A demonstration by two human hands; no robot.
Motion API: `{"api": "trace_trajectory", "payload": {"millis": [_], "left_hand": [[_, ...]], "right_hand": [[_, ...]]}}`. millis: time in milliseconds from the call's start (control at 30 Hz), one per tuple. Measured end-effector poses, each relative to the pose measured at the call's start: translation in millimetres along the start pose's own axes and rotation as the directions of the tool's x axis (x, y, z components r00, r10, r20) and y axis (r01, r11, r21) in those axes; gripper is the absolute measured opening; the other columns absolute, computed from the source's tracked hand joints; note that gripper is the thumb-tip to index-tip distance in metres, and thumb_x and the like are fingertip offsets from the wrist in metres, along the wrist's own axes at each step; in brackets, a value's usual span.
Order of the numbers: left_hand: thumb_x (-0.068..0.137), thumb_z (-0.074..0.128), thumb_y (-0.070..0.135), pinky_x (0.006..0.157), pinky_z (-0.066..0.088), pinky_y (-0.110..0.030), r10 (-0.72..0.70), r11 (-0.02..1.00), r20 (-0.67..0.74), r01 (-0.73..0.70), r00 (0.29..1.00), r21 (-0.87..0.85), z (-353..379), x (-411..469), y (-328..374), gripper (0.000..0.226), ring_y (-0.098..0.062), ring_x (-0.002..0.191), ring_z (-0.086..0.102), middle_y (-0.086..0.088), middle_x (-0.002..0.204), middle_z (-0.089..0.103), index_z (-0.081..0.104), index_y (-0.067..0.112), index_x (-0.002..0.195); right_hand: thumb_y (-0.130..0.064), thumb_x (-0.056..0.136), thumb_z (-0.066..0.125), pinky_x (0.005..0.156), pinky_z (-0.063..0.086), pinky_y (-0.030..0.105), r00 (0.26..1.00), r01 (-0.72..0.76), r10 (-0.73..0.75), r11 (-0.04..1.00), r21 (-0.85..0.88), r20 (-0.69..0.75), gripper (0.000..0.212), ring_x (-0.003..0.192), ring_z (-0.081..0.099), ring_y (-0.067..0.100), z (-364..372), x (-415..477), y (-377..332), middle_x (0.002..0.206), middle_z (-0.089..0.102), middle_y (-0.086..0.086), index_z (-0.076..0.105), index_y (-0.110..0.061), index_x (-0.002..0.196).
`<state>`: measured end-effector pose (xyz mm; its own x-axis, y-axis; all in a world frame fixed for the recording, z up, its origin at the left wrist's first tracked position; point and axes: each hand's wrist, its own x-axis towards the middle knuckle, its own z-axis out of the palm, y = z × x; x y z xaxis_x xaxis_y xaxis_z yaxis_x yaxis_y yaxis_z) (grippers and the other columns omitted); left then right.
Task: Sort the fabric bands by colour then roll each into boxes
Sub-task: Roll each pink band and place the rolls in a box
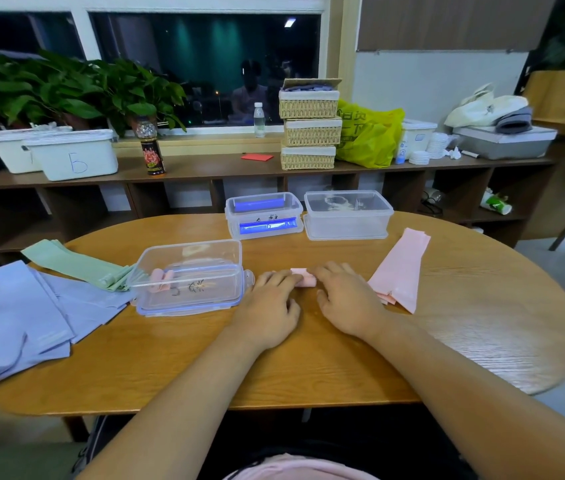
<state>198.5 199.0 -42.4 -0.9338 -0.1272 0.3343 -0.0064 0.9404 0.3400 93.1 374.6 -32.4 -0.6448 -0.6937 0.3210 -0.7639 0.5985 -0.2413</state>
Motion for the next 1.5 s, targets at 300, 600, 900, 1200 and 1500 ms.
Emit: {"api": "trace_trajectory", "payload": {"millis": [300,600,900,1200,1500], "left_hand": [[0.100,0.056,0.023,0.119,0.031,-0.030,-0.118,0.983,-0.045,0.110,0.992,-0.147,0,-2,0,0.070,-0.014,0.148,0.035,0.002,0.161,0.044,0.029,0.020,0.165],[0.097,0.056,0.023,0.109,0.048,-0.036,-0.155,0.972,-0.098,0.134,0.983,-0.194,-3,-8,3,0.064,-0.013,0.138,0.047,0.000,0.150,0.053,0.035,0.026,0.158],[0.094,0.072,0.031,0.121,0.035,-0.029,-0.072,0.935,-0.167,0.008,0.983,-0.353,-11,-13,7,0.080,-0.004,0.148,0.038,0.012,0.161,0.041,0.030,0.031,0.162],[0.084,0.086,0.042,0.110,0.047,-0.029,-0.017,0.916,-0.203,-0.066,0.979,-0.396,-14,-16,10,0.073,-0.001,0.131,0.052,0.016,0.141,0.060,0.052,0.036,0.148],[0.080,0.091,0.037,0.103,0.048,-0.021,-0.049,0.917,-0.219,-0.042,0.975,-0.396,-11,-14,7,0.066,-0.001,0.122,0.061,0.015,0.134,0.069,0.064,0.033,0.141]], "right_hand": [[-0.019,0.096,0.050,0.087,0.042,0.039,0.998,-0.048,0.044,0.994,-0.101,-0.042,0.046,0.119,0.051,0.021,9,16,-16,0.132,0.057,-0.009,0.057,-0.031,0.141],[-0.041,0.103,0.059,0.088,0.050,0.040,0.972,-0.140,0.143,0.990,0.031,-0.187,0.020,0.110,0.058,0.015,21,39,-4,0.118,0.066,-0.013,0.067,-0.034,0.121],[-0.020,0.105,0.064,0.091,0.056,0.037,0.925,-0.240,0.277,-0.105,0.965,0.260,0.023,0.100,0.070,0.021,-1,-7,-27,0.114,0.077,0.011,0.074,-0.014,0.124],[-0.015,0.107,0.057,0.099,0.056,0.041,0.967,-0.255,0.046,0.093,0.963,0.251,0.027,0.109,0.070,0.026,-4,-18,-40,0.122,0.074,0.021,0.075,-0.012,0.127],[-0.016,0.109,0.053,0.101,0.055,0.047,0.963,-0.256,0.131,0.173,0.951,0.235,0.027,0.098,0.068,0.020,-2,-20,-45,0.115,0.077,0.011,0.078,-0.016,0.122]]}}
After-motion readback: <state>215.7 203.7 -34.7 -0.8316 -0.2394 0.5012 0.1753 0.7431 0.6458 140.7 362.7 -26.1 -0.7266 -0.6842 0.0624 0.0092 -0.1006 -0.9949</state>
